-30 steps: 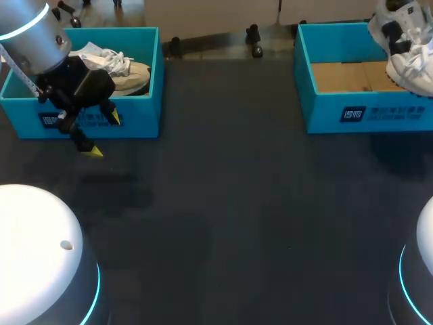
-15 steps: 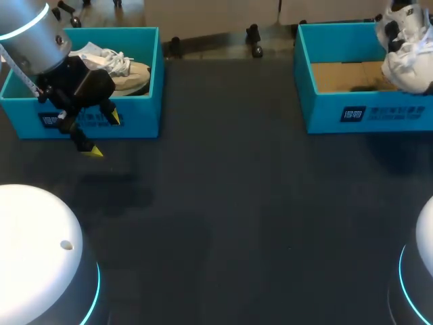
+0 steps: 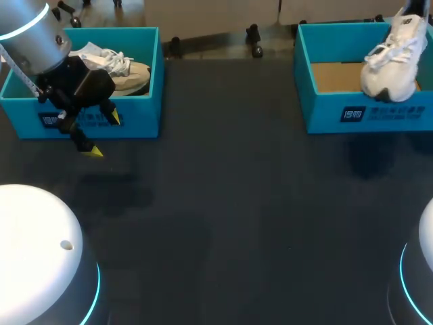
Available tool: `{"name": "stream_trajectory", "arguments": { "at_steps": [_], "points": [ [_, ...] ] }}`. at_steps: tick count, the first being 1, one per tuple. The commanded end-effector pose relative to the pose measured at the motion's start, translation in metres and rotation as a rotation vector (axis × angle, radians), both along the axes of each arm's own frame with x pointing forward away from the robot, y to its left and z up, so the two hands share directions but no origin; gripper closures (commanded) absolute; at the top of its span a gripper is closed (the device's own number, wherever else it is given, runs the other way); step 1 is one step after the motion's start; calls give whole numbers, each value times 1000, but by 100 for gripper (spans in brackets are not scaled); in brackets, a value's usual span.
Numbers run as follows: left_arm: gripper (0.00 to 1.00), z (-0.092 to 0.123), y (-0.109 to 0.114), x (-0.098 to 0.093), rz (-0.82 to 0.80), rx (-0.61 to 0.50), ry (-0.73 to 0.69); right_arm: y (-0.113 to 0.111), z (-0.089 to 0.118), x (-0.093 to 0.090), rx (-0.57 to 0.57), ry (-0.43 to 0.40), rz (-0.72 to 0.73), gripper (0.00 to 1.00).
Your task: Take the shoe out of the shoebox, open the shoe tongue, remove and reinsert the insole, then place the shoe into the shoebox
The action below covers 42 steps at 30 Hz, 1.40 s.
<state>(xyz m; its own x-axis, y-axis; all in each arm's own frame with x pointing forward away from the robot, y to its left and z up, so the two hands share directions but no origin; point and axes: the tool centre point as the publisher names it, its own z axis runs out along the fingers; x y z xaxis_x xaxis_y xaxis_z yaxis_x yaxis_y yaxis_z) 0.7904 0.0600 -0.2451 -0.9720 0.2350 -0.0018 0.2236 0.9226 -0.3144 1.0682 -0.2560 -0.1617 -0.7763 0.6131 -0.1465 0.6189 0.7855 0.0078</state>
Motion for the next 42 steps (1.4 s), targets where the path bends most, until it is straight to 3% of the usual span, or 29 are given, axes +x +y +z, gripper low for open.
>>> {"name": "stream_trajectory", "arguments": {
  "at_steps": [1, 4, 10, 21, 28, 42],
  "points": [
    [0, 0, 0, 0, -1, 3, 0, -1, 1, -1, 62, -14, -248, 100],
    [0, 0, 0, 0, -1, 3, 0, -1, 1, -1, 62, -14, -248, 100],
    [0, 0, 0, 0, -1, 3, 0, -27, -3, 9, 66, -91, -564, 100],
    [0, 0, 0, 0, -1, 3, 0, -35, -2, -2, 27, -179, -847, 100],
    [0, 0, 0, 0, -1, 3, 0, -30, 3, -20, 42, -258, -1006, 100],
    [0, 0, 0, 0, -1, 3, 0, -30, 3, -20, 42, -258, -1006, 100]
  ]
}}
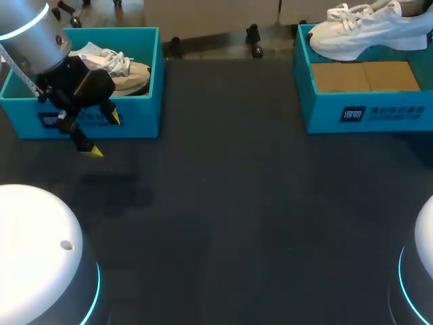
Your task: Take the shoe out of the shoebox, open the shoe tongue, remove and reinsert the insole, then place the shoe into the shoebox
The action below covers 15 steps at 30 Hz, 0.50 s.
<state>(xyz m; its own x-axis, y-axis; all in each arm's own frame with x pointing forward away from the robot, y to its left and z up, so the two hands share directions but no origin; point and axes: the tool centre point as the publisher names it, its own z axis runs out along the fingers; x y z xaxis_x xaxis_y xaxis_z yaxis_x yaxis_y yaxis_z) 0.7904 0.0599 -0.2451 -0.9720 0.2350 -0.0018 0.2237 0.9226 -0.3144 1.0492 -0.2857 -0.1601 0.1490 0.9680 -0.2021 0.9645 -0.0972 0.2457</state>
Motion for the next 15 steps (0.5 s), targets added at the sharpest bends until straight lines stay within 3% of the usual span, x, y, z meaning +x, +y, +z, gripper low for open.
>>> {"name": "stream_trajectory", "arguments": {
  "at_steps": [1, 15],
  "points": [
    [0, 0, 0, 0, -1, 3, 0, -1, 1, -1, 3, -3, 1, 100],
    [0, 0, 0, 0, -1, 3, 0, -16, -39, 13, 37, 39, -35, 100]
  ]
}}
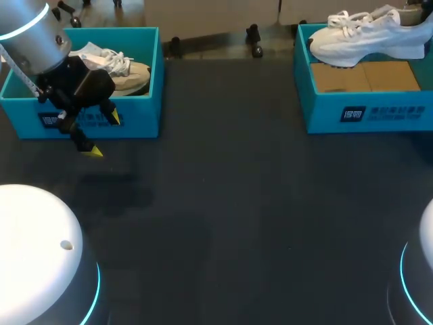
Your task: Take the shoe out of the shoebox, open the shoe tongue, remove and reinsert the insole, then place the shoe into the shoebox
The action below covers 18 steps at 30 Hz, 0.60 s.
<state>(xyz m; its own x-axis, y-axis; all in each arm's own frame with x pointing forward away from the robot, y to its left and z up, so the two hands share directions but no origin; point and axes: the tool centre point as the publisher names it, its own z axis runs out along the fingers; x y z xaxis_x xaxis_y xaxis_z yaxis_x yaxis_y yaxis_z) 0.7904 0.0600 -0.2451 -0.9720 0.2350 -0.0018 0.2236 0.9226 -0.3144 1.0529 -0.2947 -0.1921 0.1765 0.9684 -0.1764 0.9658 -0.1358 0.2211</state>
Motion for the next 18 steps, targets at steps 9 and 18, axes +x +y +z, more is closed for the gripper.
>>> {"name": "stream_trajectory", "arguments": {
  "at_steps": [9, 18],
  "points": [
    [0, 0, 0, 0, -1, 3, 0, -17, -12, 3, 15, 21, -16, 100],
    [0, 0, 0, 0, -1, 3, 0, -18, -13, 0, 11, 16, -41, 100]
  ]
}}
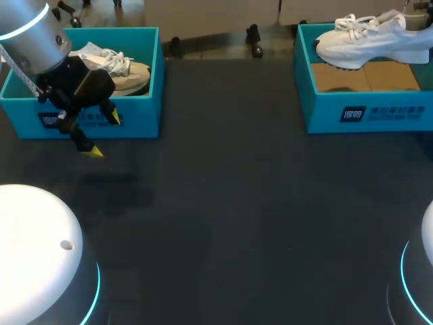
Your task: Take the shoe out of the shoebox, open the shoe tongue, remove and reinsert the insole, then place the shoe into the shoebox
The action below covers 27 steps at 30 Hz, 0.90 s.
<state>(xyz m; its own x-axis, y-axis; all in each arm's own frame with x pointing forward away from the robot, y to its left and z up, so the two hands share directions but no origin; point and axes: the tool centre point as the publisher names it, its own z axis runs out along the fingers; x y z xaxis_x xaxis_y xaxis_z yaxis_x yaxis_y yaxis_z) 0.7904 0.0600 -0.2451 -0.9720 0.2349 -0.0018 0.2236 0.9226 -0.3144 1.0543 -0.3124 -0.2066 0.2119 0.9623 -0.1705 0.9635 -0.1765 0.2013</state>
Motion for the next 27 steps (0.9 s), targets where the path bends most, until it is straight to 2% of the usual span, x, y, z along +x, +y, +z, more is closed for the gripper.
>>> {"name": "stream_trajectory", "arguments": {
  "at_steps": [1, 8, 10, 15, 20, 27],
  "points": [
    [0, 0, 0, 0, -1, 3, 0, 0, 2, -1, 1, -3, -1, 100],
    [0, 0, 0, 0, -1, 3, 0, 0, 2, -1, 1, -3, -1, 100],
    [0, 0, 0, 0, -1, 3, 0, -3, -3, 3, -35, -10, -2, 100],
    [0, 0, 0, 0, -1, 3, 0, -18, -11, 13, -18, -18, -22, 100],
    [0, 0, 0, 0, -1, 3, 0, -23, -22, 20, -4, -20, -30, 100],
    [0, 0, 0, 0, -1, 3, 0, -18, -32, 29, -23, -8, -30, 100]
  ]
}}
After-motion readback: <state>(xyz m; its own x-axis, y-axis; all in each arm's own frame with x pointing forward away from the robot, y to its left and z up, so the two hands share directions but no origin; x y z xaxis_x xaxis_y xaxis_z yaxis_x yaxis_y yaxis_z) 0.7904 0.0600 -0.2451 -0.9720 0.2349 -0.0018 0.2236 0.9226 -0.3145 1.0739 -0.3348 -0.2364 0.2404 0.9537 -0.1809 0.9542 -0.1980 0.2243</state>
